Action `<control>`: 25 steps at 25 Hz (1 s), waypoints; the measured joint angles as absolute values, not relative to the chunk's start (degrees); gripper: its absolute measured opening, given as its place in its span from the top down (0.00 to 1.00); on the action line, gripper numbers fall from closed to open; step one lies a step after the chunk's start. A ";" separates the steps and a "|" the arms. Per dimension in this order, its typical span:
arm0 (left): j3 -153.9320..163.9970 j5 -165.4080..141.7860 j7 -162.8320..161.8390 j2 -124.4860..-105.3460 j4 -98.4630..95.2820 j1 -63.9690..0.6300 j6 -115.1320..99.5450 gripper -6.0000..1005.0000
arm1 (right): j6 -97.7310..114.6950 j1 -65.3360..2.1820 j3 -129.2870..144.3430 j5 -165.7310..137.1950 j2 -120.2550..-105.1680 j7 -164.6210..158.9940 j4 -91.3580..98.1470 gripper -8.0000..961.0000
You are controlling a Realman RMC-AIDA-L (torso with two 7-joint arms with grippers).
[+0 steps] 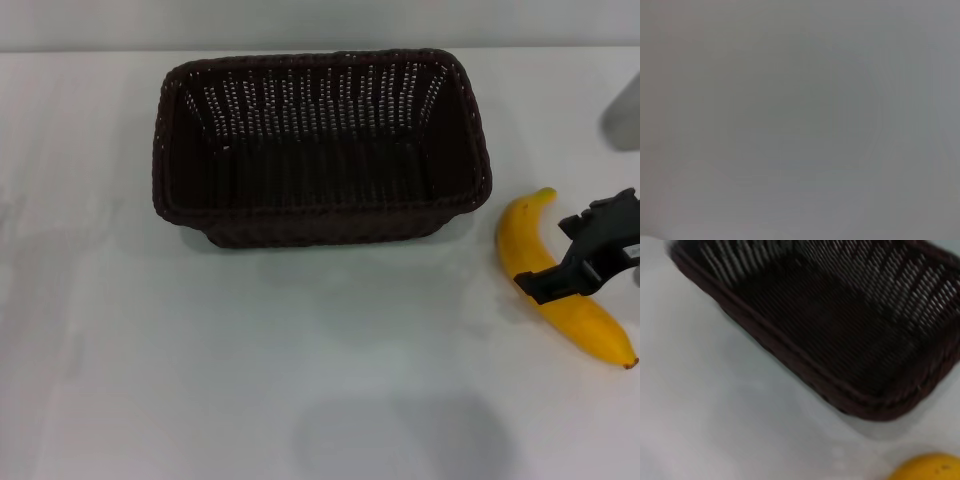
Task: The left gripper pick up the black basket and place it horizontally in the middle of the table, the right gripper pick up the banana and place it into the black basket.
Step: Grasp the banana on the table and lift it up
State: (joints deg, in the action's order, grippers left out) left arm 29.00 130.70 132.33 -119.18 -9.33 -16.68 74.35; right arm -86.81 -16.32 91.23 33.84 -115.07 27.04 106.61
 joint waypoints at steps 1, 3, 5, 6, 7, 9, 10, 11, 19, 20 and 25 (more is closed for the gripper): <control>29.01 130.71 132.34 -119.18 -9.32 -16.75 74.35 0.11 | -86.04 -16.63 93.28 31.31 -115.08 25.61 106.19 0.14; 29.00 130.73 132.36 -119.17 -9.31 -16.82 74.35 0.11 | -84.86 -17.10 96.00 28.22 -115.14 23.48 104.98 0.14; 29.00 130.74 132.34 -119.18 -9.31 -16.84 74.35 0.11 | -84.07 -17.58 97.05 27.41 -115.17 22.52 103.41 0.14; 29.00 130.74 132.30 -119.17 -9.31 -16.83 74.35 0.11 | -83.67 -17.85 97.24 27.41 -115.18 22.19 102.48 0.14; 29.00 130.76 132.27 -119.18 -9.31 -16.81 74.35 0.11 | -83.25 -18.04 97.47 27.46 -115.19 21.95 101.49 0.14; 29.00 130.76 132.27 -119.18 -9.31 -16.76 74.35 0.11 | -82.03 -18.40 98.01 27.39 -115.20 21.52 99.62 0.14; 29.00 130.77 132.27 -119.18 -9.31 -16.73 74.35 0.11 | -81.47 -18.50 98.29 27.33 -115.21 21.35 98.91 0.15; 29.00 130.77 132.27 -119.18 -9.31 -16.70 74.35 0.11 | -80.90 -18.58 98.52 27.27 -115.22 21.23 98.24 0.16; 29.00 131.12 132.25 -119.18 -9.32 -16.84 74.35 0.11 | -77.47 -19.47 99.04 26.90 -115.23 20.86 93.41 0.21; 29.00 131.43 132.25 -119.18 -9.32 -16.84 74.35 0.11 | -77.28 -19.61 99.05 26.85 -115.23 20.72 93.10 0.22; 29.00 132.15 132.18 -119.18 -9.32 -16.75 74.35 0.11 | -76.52 -20.71 99.09 25.96 -115.24 20.00 91.12 0.26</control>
State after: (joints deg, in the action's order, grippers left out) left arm 29.00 132.15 132.18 -119.18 -9.32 -16.75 74.35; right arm -76.52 -20.71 99.09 25.96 -115.24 20.00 91.12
